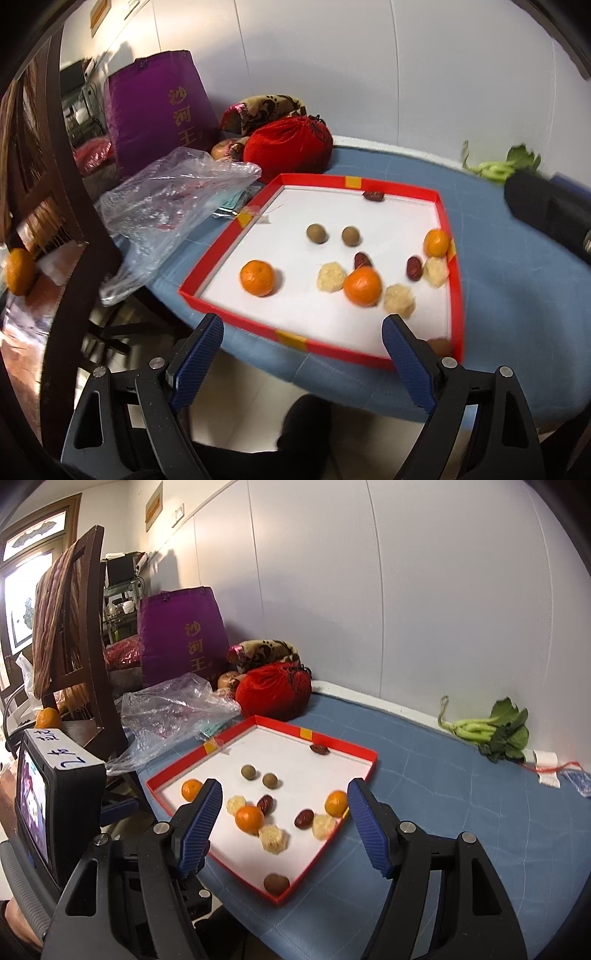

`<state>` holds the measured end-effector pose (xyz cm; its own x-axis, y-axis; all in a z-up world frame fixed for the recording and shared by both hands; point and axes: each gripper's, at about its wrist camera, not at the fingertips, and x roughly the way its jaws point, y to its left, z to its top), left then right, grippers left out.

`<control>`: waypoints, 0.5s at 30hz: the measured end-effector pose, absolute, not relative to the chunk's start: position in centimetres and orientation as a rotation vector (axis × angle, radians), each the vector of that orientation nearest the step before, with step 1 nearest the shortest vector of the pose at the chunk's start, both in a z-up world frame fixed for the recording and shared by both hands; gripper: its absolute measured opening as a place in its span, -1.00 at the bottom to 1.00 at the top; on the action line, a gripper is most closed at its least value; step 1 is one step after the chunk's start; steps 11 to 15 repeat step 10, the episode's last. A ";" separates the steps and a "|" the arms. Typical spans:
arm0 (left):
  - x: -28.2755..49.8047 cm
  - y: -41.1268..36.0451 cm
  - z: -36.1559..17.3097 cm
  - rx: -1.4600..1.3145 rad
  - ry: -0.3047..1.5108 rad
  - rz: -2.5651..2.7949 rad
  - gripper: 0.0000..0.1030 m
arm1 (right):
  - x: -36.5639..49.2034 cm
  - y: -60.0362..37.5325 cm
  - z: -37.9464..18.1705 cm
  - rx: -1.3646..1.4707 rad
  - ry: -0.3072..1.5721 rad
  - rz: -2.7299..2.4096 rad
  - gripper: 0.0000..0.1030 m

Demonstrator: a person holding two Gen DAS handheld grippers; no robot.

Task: Organize fruits

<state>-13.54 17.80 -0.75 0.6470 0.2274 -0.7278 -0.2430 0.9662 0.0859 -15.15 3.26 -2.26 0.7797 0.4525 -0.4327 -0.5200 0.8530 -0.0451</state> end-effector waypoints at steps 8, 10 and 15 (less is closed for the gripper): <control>-12.7 17.0 -0.4 -0.063 0.774 0.200 0.73 | -14.2 3.1 -3.9 -0.167 0.449 0.524 0.37; -12.6 16.4 -0.4 -0.023 0.765 0.203 0.73 | -14.3 3.1 -3.8 -0.180 0.433 0.518 0.37; -12.6 16.4 -0.4 -0.023 0.765 0.203 0.73 | -14.3 3.1 -3.8 -0.180 0.433 0.518 0.37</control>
